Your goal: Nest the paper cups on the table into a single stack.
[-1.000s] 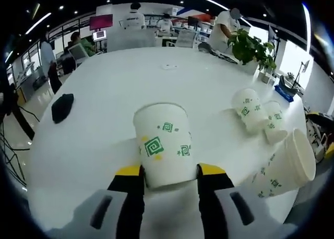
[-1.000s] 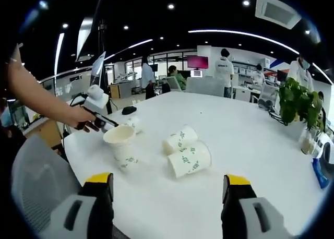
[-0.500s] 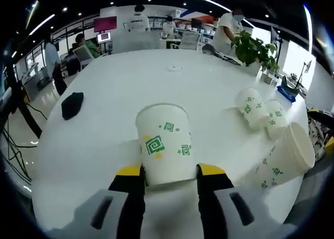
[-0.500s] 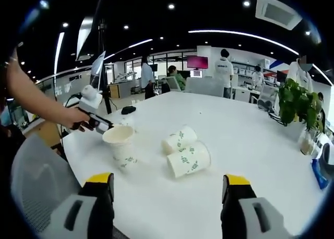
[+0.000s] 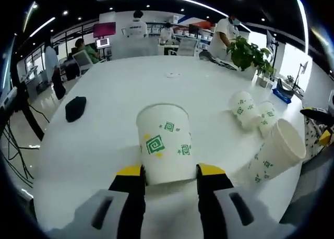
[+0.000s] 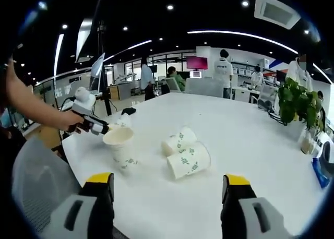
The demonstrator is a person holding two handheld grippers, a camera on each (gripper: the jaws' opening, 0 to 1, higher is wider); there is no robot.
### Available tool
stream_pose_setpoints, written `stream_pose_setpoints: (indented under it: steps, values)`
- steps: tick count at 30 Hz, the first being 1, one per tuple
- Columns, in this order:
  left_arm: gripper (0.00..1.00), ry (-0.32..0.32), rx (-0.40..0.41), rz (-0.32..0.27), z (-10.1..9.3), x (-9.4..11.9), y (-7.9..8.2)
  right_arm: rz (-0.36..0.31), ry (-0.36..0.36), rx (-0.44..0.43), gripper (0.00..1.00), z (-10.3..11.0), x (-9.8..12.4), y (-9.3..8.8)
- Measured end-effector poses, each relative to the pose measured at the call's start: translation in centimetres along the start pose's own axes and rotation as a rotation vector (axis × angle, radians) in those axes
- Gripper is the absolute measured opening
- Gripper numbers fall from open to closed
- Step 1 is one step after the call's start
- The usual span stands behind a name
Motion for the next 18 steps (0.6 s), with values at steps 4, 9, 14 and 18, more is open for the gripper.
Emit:
stream_pose_setpoints:
  steps: [4,9,14,18]
  values:
    - [0.37,-0.016,-0.013,-0.011,-0.4,0.9,0.1,-0.007,0.005,-0.016,0.86,-0.2,0.0,-0.1]
    - [0.37,-0.037,-0.022,-0.027,-0.8,1.8,0.1,-0.013,0.011,-0.035,0.86,-0.4,0.1,0.0]
    - [0.37,-0.059,-0.031,-0.051,-1.0,2.6,0.4,-0.032,0.024,-0.036,0.86,-0.5,0.1,0.8]
    - [0.37,-0.074,-0.027,-0.078,-1.6,3.6,1.4,-0.073,0.065,-0.051,0.83,-0.2,-0.1,2.2]
Point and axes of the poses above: the point that each gripper's makers call its tool centre point, and the gripper's own axes: x roughly backward along the fingers, z roughly to its left, y roughly out of its top, the point moved 9 cm from there along x, roughly backward along the fingers, and after that the axes turned 13 degrees about x, right-handed, at the moved point
